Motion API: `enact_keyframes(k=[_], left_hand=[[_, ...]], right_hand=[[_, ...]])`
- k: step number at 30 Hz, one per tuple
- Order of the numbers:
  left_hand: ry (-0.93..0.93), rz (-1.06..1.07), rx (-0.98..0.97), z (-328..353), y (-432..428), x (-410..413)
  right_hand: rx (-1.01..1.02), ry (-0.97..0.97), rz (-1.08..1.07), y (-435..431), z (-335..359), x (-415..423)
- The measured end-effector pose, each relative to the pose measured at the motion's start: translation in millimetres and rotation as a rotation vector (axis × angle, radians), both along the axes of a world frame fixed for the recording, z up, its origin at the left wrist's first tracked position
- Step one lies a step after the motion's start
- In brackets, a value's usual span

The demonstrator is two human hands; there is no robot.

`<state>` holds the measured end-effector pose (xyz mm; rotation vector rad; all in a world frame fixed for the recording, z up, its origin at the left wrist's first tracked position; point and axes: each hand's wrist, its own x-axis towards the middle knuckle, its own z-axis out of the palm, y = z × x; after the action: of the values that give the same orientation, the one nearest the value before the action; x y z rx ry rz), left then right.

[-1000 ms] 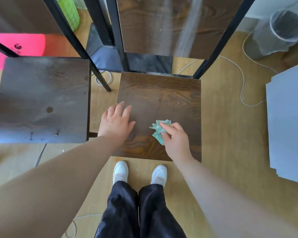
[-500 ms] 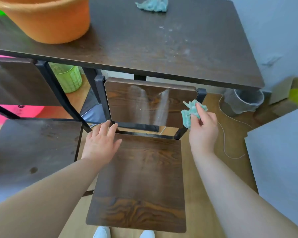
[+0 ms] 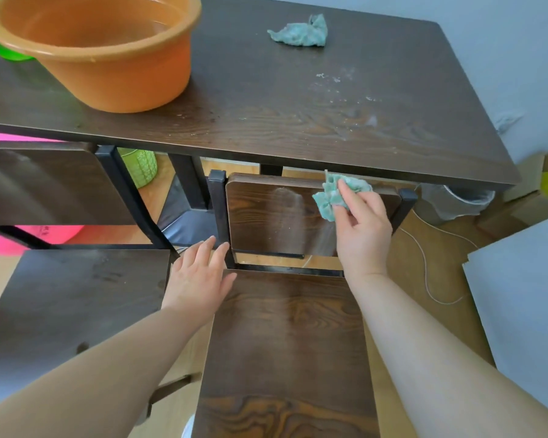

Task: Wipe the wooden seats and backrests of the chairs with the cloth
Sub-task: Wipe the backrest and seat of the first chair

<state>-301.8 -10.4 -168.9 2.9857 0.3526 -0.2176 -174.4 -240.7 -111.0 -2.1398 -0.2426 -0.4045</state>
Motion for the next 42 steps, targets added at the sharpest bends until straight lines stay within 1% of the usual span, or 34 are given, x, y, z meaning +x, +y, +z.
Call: enact_keyframes(k=[5,12,15,20,23,24,27,28,30,34,40,42], left_hand=[[0.018,-0.04,-0.008,-1,29,7],[0.023,-0.074,-0.036,-6,63,21],[0.032,-0.081,-0.054,-12,76,26],[0.057,-0.107,-0.066,-21,89,30],[0.064,-0.13,-0.062,-30,93,30],[0.062,-0.136,-0.06,-33,94,30],[0.058,-0.155,-0.055,-40,96,30],[0.056,-0.164,-0.049,-43,96,29],[0.059,-0.178,-0.03,-49,96,27],[0.073,-0.175,-0.016,-65,94,17],[0.076,-0.131,-0.014,-75,89,6],[0.08,-0.124,-0.018,-73,87,2]], right_hand=[[-0.182,-0.116,0.199,65,4,-10],[-0.338,-0.294,0.338,141,-4,-9],[-0.428,-0.326,0.343,153,-15,-9],[-0.445,-0.323,0.284,158,-30,-15],[-0.486,-0.268,0.295,159,-45,-22],[-0.456,-0.19,0.297,160,-52,-25],[-0.263,0.18,0.221,165,-69,-32],[-0.232,0.257,0.194,166,-77,-34],[-0.274,0.289,0.191,164,-95,-39],[-0.366,0.34,0.284,160,-126,-46],[-0.585,0.309,0.371,153,-152,-53],[-0.584,0.333,0.371,152,-152,-54]])
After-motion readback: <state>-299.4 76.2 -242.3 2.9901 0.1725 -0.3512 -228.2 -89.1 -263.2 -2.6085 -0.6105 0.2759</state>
